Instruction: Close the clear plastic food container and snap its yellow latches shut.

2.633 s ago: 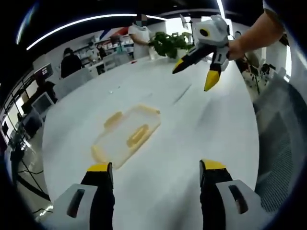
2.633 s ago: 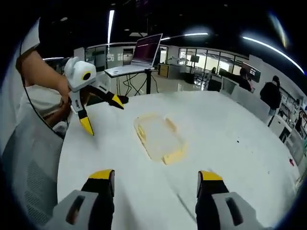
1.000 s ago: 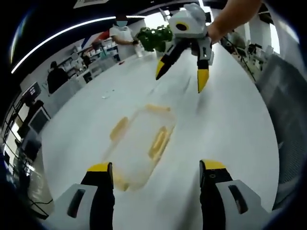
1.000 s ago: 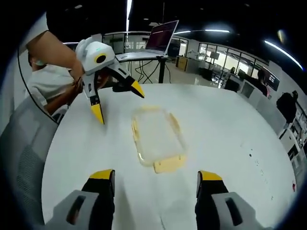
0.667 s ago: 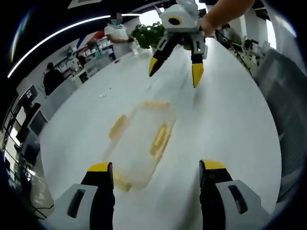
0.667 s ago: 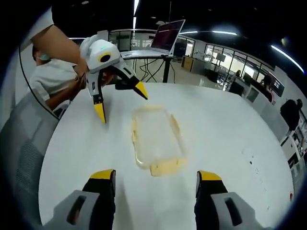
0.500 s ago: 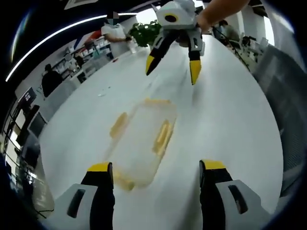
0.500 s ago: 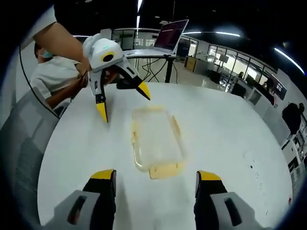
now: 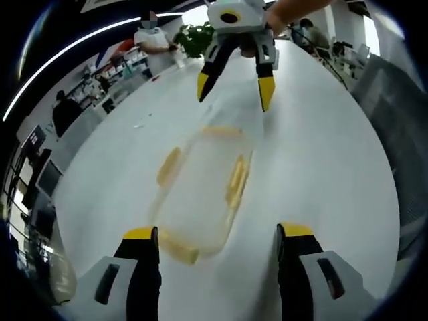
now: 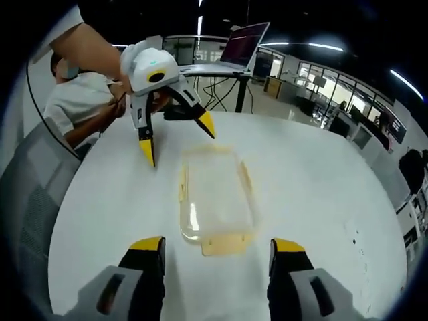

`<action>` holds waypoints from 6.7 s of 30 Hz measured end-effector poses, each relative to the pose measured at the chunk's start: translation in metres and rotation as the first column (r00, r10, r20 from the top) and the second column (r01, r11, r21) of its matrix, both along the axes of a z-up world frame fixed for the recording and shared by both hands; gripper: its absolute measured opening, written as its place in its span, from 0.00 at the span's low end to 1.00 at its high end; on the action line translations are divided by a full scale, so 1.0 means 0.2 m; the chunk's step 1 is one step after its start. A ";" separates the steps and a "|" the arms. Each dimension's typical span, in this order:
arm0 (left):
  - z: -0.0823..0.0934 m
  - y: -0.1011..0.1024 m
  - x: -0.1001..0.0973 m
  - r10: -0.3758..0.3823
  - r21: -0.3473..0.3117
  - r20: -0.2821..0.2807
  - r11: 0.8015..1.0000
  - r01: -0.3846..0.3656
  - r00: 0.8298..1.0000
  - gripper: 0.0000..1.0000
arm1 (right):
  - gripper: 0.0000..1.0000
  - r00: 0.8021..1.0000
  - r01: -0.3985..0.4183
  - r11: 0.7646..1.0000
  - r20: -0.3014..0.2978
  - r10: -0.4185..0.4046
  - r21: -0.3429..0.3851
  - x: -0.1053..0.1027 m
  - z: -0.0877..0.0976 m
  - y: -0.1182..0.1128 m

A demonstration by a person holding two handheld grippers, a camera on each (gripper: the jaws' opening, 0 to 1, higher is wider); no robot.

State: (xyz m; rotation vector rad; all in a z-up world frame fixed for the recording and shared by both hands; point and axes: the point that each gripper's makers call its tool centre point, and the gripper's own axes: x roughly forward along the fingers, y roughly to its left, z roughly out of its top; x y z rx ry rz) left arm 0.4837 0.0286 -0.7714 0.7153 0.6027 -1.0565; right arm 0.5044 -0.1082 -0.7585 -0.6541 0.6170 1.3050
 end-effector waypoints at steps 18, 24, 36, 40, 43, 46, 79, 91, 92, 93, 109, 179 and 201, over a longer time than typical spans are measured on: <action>-0.06 0.04 0.07 -0.050 0.046 -0.036 0.998 0.051 0.998 0.69 | 0.57 0.996 -0.089 0.993 0.000 0.090 -0.071 -0.01 -0.10 0.02; -0.06 0.04 0.09 -0.064 0.050 -0.037 0.997 0.065 0.997 0.69 | 0.57 0.995 -0.096 0.992 -0.009 0.095 -0.083 0.00 -0.11 0.04; -0.07 0.10 0.13 -0.079 0.085 -0.061 0.993 0.084 0.995 0.70 | 0.59 0.996 -0.088 0.989 -0.034 0.084 -0.119 0.05 -0.14 0.04; -0.07 0.10 0.14 -0.097 0.109 -0.062 0.989 0.104 0.993 0.66 | 0.60 0.994 -0.101 0.984 -0.049 0.095 -0.147 0.04 -0.17 0.04; -0.07 0.10 0.14 -0.120 0.118 -0.063 0.985 0.127 0.991 0.65 | 0.60 0.994 -0.095 0.982 -0.062 0.086 -0.162 0.04 -0.18 0.04; -0.07 0.11 0.18 -0.127 0.140 -0.051 0.981 0.133 0.991 0.65 | 0.60 0.993 -0.100 0.980 -0.075 0.089 -0.174 0.04 -0.19 0.03; -0.11 0.15 0.20 -0.218 0.163 -0.203 0.954 0.253 0.955 0.49 | 0.50 0.986 -0.142 0.969 -0.110 0.122 -0.201 0.05 -0.23 0.05; -0.12 0.15 0.20 -0.190 0.153 -0.250 0.961 0.232 0.949 0.45 | 0.38 0.988 -0.134 0.970 -0.108 0.114 -0.204 0.07 -0.23 0.05; -0.12 0.15 0.20 -0.192 0.153 -0.252 0.960 0.235 0.948 0.44 | 0.38 0.987 -0.136 0.969 -0.108 0.116 -0.205 0.07 -0.23 0.05; -0.12 0.15 0.19 -0.193 0.154 -0.254 0.959 0.236 0.948 0.44 | 0.38 0.987 -0.138 0.969 -0.108 0.118 -0.205 0.07 -0.23 0.05; -0.13 0.17 0.20 -0.152 0.216 -0.279 0.952 0.216 0.948 0.38 | 0.38 0.984 -0.163 0.961 -0.109 0.141 -0.225 0.06 -0.23 0.06; 0.28 -0.03 0.13 -0.148 0.278 -0.070 0.947 0.162 0.986 0.37 | 0.35 0.993 -0.118 0.959 -0.011 0.119 -0.257 -0.05 0.14 -0.17; 0.34 -0.32 0.17 -0.158 0.259 -0.044 0.952 0.164 0.987 0.37 | 0.36 0.994 -0.101 0.964 0.012 0.107 -0.244 -0.01 0.21 -0.45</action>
